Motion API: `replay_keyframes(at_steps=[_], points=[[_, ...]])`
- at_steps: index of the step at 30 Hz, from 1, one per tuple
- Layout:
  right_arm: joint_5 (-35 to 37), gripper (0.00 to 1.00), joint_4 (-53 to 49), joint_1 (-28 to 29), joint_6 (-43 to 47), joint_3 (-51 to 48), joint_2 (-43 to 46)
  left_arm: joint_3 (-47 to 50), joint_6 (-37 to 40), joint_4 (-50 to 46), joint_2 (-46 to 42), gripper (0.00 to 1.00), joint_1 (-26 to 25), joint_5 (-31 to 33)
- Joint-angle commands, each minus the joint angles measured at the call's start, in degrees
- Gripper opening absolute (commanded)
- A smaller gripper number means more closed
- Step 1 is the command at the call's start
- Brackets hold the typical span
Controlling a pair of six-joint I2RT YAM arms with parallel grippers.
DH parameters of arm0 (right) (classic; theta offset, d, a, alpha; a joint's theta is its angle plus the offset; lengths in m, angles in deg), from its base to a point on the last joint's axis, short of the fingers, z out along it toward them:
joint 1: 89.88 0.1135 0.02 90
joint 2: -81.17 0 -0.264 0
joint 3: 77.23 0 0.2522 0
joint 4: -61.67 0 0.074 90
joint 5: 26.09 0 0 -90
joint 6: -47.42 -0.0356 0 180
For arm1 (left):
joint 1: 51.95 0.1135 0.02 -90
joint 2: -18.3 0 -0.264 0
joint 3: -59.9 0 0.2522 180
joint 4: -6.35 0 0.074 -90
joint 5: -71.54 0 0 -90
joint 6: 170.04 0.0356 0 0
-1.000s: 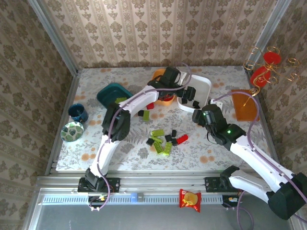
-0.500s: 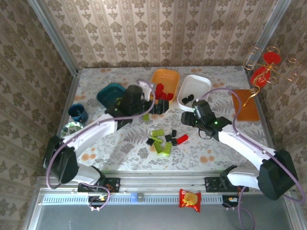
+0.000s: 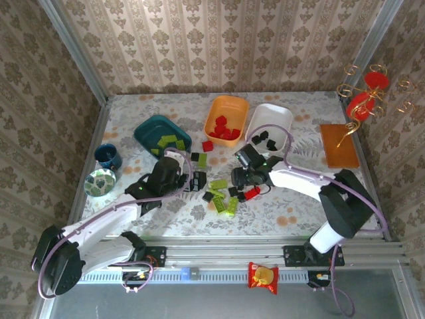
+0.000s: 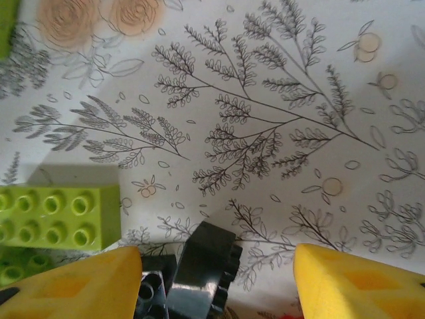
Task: Sort the legos into containers by color
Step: Pick up the lego from the center of the table.
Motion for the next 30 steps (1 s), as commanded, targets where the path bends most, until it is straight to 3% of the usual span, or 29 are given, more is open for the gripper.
replay_keyframes(at_steps=[1, 6, 12, 19, 26, 30], points=[[4.48, 0.6, -4.3, 0.86, -2.9, 3.03, -3.32, 0.64, -1.23, -1.15, -0.62, 1.0, -0.01, 2.92], [3.87, 0.53, -4.64, 1.85, -3.91, 3.61, -5.7, 1.35, -1.39, -0.35, -0.15, 1.0, 0.03, 2.9], [2.44, 0.37, -4.17, 2.08, -4.98, 2.92, -6.93, 1.26, -1.34, 0.14, 1.7, 1.0, 0.16, 2.09], [1.83, 0.23, -2.24, 0.75, -4.25, 2.32, -2.78, 1.26, -1.24, 0.52, 1.53, 1.0, 0.16, 1.82], [1.81, 0.21, -3.0, -5.77, -0.13, 6.63, 6.25, 1.7, -0.82, 0.0, 0.62, 1.0, 0.33, 3.01], [3.67, 0.21, -2.72, -11.41, 2.1, 11.19, 5.56, 1.68, -1.51, 0.08, 0.65, 1.0, 0.88, 2.56]])
